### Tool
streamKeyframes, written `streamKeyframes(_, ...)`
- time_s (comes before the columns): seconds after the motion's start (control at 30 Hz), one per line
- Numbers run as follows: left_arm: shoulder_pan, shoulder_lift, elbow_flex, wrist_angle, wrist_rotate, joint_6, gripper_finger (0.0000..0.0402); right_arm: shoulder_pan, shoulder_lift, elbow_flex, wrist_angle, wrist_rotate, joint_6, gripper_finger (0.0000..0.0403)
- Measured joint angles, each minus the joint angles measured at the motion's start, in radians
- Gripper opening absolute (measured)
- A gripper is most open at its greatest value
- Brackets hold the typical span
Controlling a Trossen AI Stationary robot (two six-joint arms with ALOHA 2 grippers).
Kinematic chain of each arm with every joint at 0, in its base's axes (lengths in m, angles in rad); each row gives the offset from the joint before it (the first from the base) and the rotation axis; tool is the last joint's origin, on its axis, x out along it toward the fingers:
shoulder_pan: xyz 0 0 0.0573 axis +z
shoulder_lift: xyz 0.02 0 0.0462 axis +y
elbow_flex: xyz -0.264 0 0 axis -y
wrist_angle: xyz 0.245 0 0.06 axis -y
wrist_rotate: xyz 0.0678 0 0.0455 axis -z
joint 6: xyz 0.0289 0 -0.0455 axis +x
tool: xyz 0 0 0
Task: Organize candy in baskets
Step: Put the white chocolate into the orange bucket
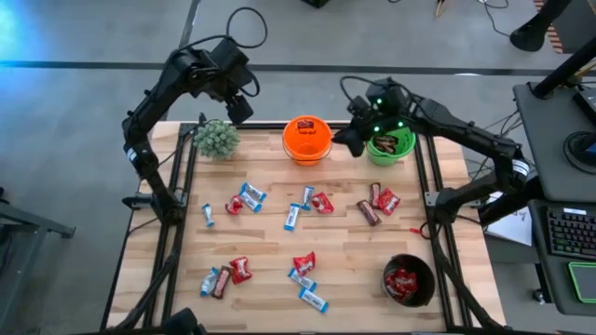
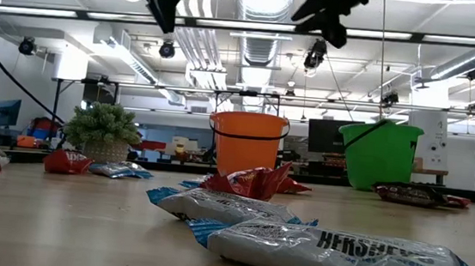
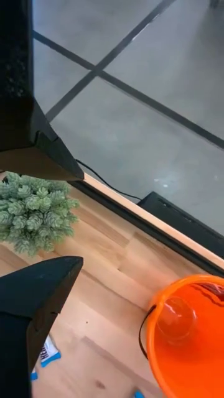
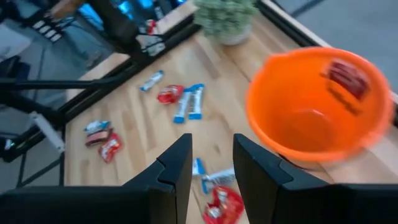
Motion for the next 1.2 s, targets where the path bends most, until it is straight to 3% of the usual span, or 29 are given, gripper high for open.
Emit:
streamKeyframes(0.6,0.000,-0.053,0.000,0.000,0.026,0.063,0.0192,0.176,0.223,0.000,0.272,0.004,0.077,0.0094)
streamKeyframes(0.73,0.000,-0.058,0.000,0.000,0.092,0.088,0.0192,0.213,0.227,0.000,0.348,0.062,0.077,0.0098)
streamKeyframes(0.87,0.000,-0.058,0.000,0.000,0.056,0.086,0.0192,0.230,0.201,0.000,0.366,0.113,0.048,0.0116)
streamKeyframes(1.07,0.001,-0.058,-0.005,0.000,0.013,-0.009,0.0192,0.228,0.153,0.000,0.360,0.118,-0.004,0.0142)
streamKeyframes(1.2,0.001,-0.058,-0.021,0.000,0.033,-0.193,0.0192,0.227,0.113,0.000,0.344,0.117,-0.098,0.0151)
